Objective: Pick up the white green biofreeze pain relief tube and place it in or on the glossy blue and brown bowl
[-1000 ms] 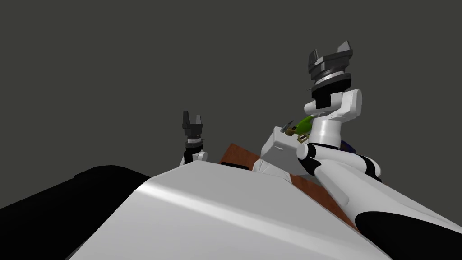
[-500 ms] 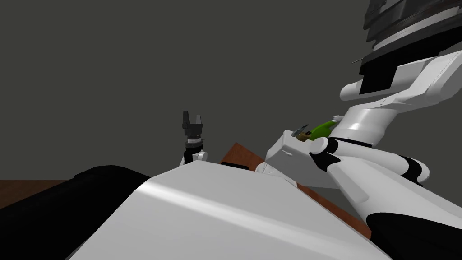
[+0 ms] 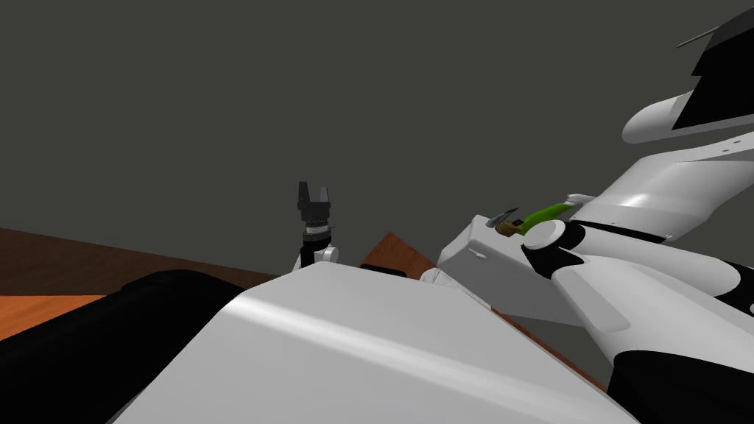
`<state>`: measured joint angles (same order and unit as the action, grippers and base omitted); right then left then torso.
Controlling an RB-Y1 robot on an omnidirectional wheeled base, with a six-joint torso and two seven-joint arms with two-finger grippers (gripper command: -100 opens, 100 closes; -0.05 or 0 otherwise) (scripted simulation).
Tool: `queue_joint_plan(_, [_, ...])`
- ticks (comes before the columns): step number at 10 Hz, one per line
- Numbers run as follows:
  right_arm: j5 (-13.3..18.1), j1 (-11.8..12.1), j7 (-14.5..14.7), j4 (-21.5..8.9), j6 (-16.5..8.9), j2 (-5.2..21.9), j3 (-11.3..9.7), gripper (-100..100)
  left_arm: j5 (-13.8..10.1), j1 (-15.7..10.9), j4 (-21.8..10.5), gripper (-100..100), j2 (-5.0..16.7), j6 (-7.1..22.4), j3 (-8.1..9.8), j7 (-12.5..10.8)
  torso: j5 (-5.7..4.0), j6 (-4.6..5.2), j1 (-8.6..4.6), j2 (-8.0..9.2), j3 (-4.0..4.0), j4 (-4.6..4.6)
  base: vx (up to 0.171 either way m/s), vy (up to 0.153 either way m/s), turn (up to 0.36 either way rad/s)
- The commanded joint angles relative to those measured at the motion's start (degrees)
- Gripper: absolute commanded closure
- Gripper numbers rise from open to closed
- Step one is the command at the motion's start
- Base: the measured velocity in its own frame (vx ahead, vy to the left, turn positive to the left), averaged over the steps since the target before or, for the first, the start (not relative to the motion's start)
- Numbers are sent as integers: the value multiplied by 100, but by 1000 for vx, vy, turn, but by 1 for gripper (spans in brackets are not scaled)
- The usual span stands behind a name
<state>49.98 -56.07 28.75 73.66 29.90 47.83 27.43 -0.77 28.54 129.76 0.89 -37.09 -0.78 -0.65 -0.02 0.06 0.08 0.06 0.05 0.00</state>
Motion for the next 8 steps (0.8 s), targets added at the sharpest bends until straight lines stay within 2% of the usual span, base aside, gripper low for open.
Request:
queue_joint_plan(1, [4,-6,9,-1,-4,-4,-4,-100,0,0,0,0,0,0,0,0,0,0,0,0,0,0,0,0,0])
queue_joint_plan(5, [4,-6,9,-1,-4,-4,-4,-100,0,1,0,0,0,0,0,0,-3,1,-8,-17,-11,-5,6,0,5])
queue_joint_plan(6, [5,7,-2,-113,-158,-181,69,-100,0,1,0,0,0,0,0,0,-2,1,-6,-13,-8,-3,-37,32,-80])
queue_joint_plan(8, [1,20,-19,-226,-301,-371,141,-100,0,1,0,0,0,0,0,0,0,5,11,2,1,0,-58,75,-118])
